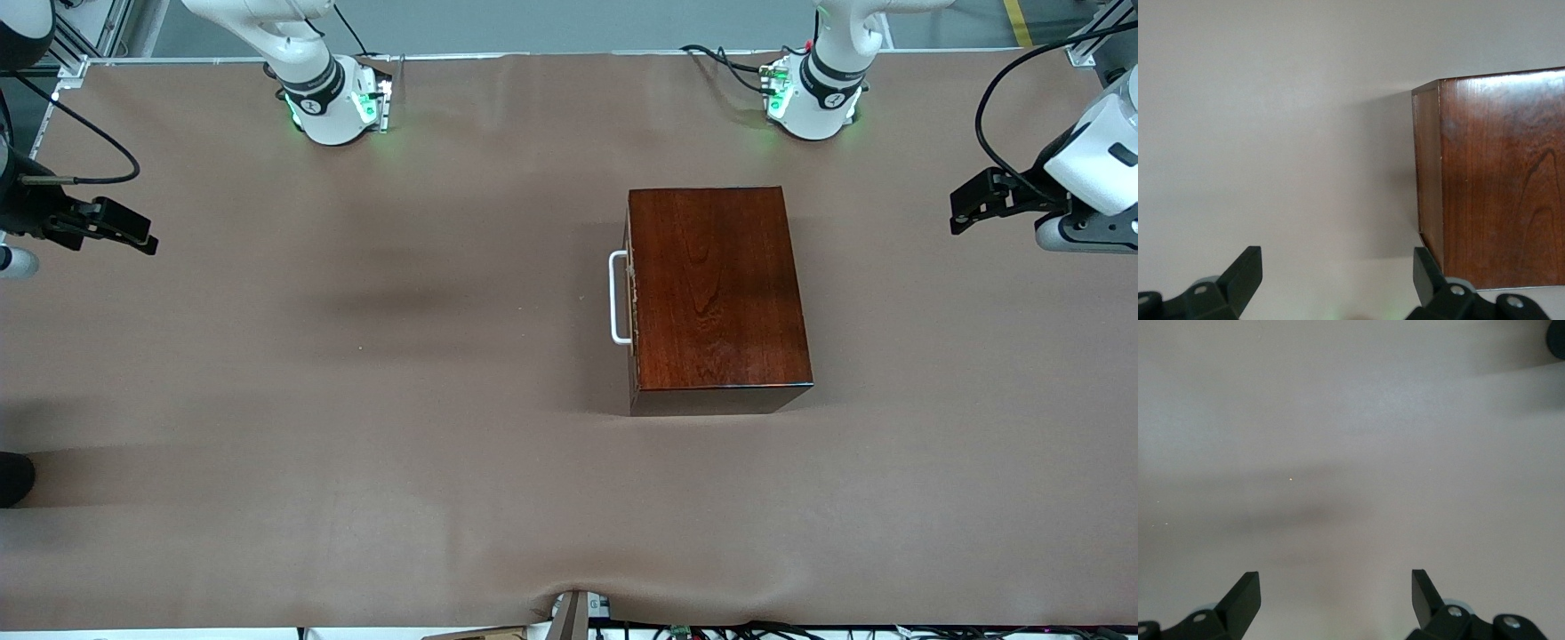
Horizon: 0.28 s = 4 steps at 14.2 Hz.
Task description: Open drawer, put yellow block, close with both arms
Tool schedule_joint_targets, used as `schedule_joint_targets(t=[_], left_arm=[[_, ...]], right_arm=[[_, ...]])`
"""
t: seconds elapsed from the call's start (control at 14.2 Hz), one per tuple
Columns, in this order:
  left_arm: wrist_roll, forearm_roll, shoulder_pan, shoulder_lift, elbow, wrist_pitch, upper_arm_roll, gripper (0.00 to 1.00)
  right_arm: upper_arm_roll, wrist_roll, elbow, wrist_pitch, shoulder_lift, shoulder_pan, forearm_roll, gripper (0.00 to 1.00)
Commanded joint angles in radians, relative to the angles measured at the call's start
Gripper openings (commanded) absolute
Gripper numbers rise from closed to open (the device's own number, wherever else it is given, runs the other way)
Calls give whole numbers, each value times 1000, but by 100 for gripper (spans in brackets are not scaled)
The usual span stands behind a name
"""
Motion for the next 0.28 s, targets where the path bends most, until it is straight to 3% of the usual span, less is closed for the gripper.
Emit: schedule_joint_targets(t=[0.0,0.21], left_arm=[[-10,5,4,-1,-7,14,-10,100],[-8,0,7,-1,-7,14,-11,100]], right_arm=[[13,11,-10,3,-16,-17,16,100],[13,9,-12,19,-16,-15,17,100]])
